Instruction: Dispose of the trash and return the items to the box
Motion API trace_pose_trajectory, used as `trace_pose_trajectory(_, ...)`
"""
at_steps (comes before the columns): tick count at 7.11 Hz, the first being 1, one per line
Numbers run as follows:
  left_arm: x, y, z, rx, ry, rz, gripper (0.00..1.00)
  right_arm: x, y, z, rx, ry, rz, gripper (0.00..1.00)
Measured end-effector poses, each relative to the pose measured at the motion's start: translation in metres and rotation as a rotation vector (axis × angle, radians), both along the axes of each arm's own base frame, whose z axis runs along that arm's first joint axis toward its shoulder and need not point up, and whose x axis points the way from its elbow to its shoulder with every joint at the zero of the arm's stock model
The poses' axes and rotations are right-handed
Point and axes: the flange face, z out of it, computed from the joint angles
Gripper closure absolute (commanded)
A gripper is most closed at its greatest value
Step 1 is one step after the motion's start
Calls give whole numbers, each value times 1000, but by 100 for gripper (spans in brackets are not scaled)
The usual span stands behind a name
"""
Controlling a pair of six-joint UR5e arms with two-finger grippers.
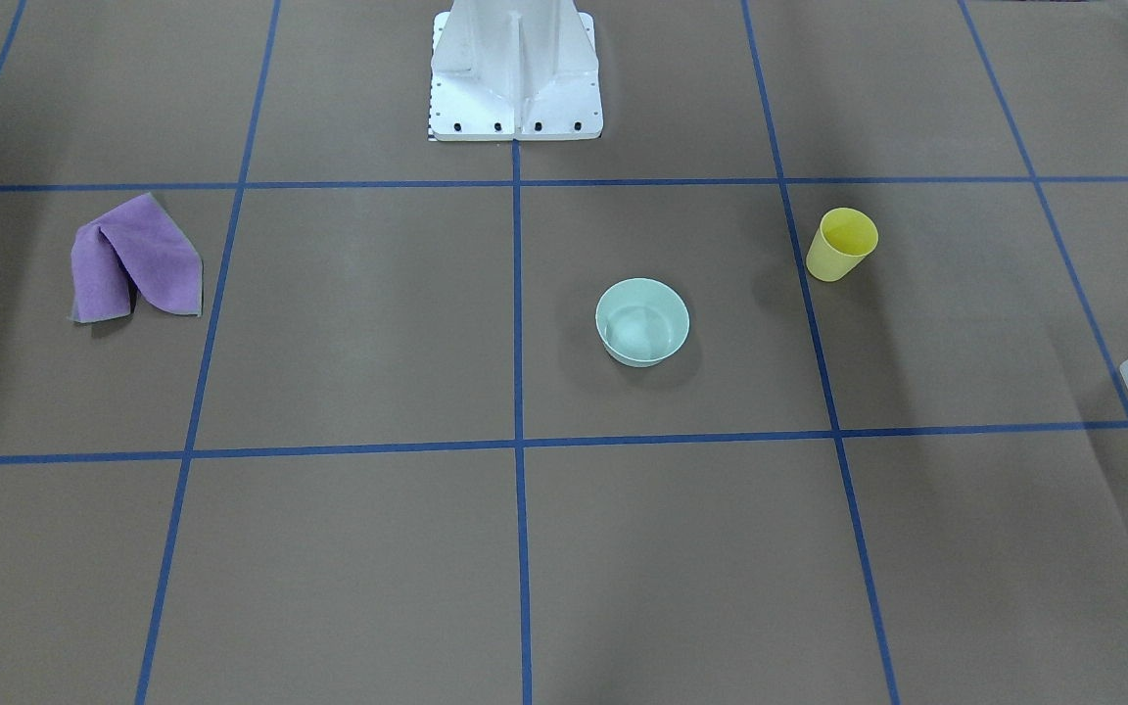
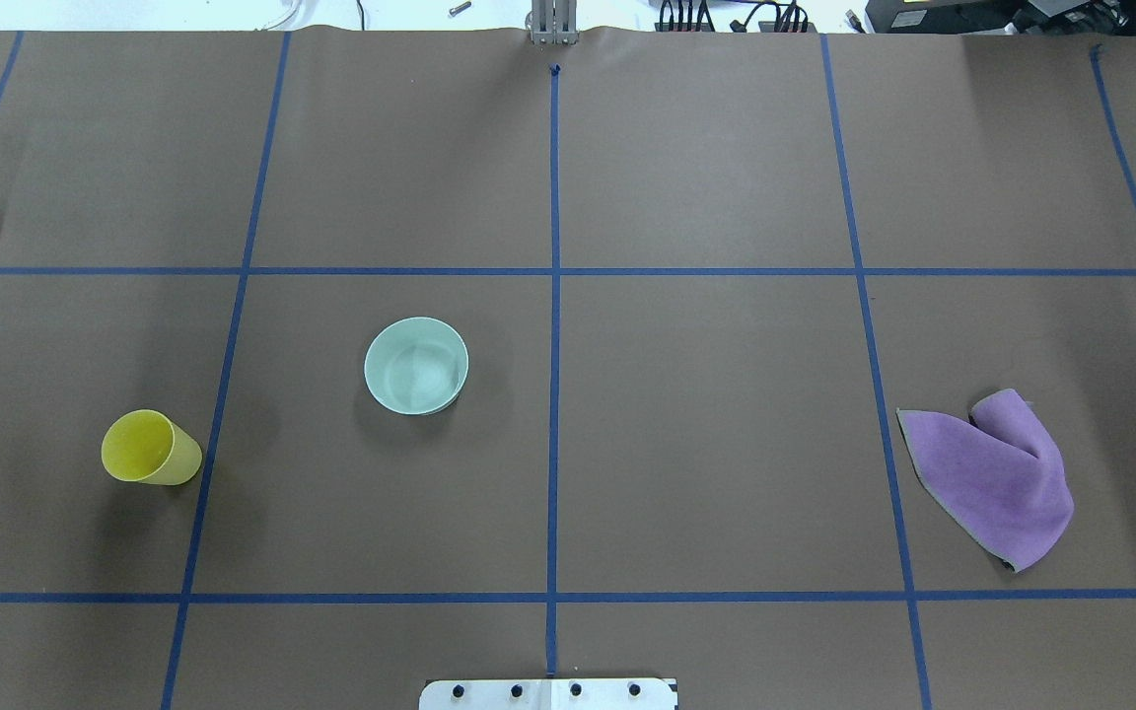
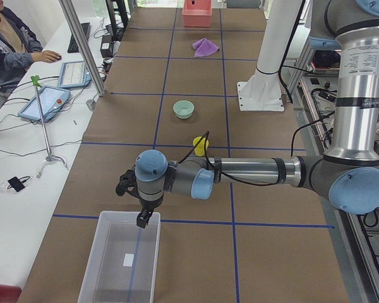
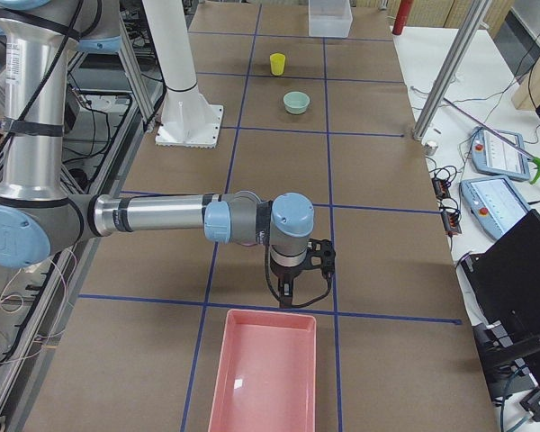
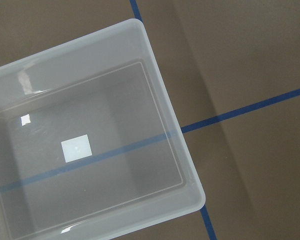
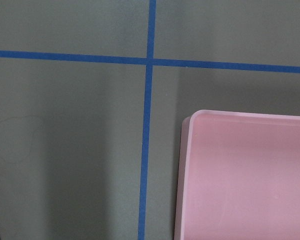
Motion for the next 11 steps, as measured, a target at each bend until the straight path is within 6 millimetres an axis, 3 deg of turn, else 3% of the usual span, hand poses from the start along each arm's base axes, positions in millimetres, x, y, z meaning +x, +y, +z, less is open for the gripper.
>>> trace_pose_trajectory(4, 10, 10, -7, 38, 3, 17, 2, 0, -1, -1, 2, -3, 0, 0)
trace_pose_trajectory(6, 37, 11, -17, 46, 6, 55, 2, 0, 0, -1, 3, -4, 1, 0)
trace_pose_trajectory(8, 84, 15, -48, -44, 63, 13, 2, -1, -1, -4, 6, -7, 2, 0)
trace_pose_trajectory(9, 126, 21, -78, -83, 80, 10, 2, -1, 0, -6, 10, -7, 2, 0)
trace_pose_trajectory(11, 190, 45, -139, -131, 109, -18, 2, -2, 1, -8, 11, -8, 3, 0)
